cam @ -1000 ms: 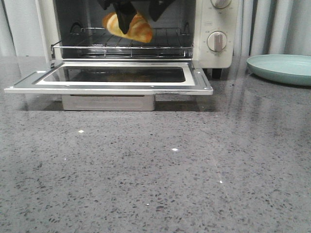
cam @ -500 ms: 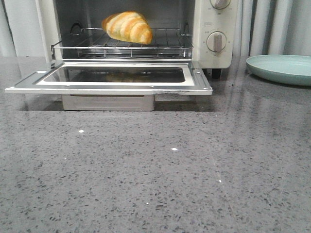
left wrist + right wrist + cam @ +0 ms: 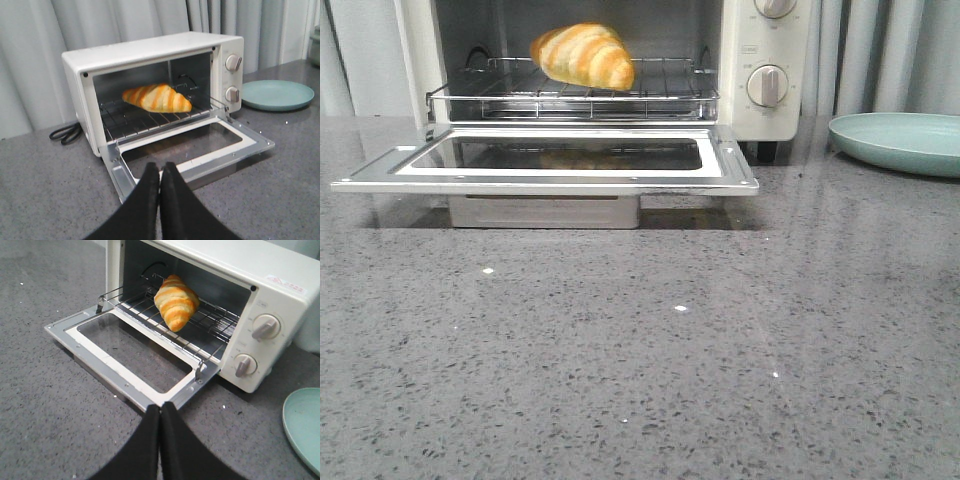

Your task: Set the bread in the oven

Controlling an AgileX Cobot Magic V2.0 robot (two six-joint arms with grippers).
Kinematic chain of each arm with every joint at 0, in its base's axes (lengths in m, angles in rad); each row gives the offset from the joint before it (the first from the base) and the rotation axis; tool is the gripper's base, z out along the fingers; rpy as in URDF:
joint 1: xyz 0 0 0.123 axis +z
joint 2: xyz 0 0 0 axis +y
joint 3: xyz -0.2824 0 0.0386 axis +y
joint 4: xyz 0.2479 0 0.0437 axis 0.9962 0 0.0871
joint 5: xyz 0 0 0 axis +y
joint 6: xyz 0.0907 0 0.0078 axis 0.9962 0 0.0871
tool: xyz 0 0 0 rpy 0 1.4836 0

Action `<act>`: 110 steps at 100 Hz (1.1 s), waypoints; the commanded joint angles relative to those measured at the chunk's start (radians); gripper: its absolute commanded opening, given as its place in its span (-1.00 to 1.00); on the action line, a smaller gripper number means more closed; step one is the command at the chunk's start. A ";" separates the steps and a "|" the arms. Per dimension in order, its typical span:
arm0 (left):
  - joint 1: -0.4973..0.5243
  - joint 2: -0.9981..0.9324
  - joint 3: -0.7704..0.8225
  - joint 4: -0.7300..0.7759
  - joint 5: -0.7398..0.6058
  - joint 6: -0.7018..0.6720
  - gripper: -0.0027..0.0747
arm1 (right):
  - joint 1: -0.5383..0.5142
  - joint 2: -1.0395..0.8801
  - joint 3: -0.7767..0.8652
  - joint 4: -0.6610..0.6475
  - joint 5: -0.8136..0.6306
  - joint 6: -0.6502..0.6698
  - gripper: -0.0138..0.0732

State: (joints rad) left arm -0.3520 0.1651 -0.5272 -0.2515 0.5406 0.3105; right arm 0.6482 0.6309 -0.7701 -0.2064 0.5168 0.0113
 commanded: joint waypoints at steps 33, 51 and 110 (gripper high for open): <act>0.003 0.010 0.008 -0.020 -0.078 -0.014 -0.99 | -0.021 -0.484 0.192 -0.152 -0.055 0.016 -0.79; 0.003 0.010 0.008 -0.020 -0.078 -0.014 -0.99 | -0.021 -0.606 0.192 -0.140 -0.052 0.016 -0.79; 0.003 0.007 0.034 -0.028 -0.082 -0.014 -0.99 | -0.021 -0.632 0.192 -0.114 -0.029 0.016 -0.79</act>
State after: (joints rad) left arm -0.3520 0.1628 -0.4831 -0.2575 0.5401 0.3085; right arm 0.6329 -0.0151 -0.5552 -0.3080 0.5579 0.0242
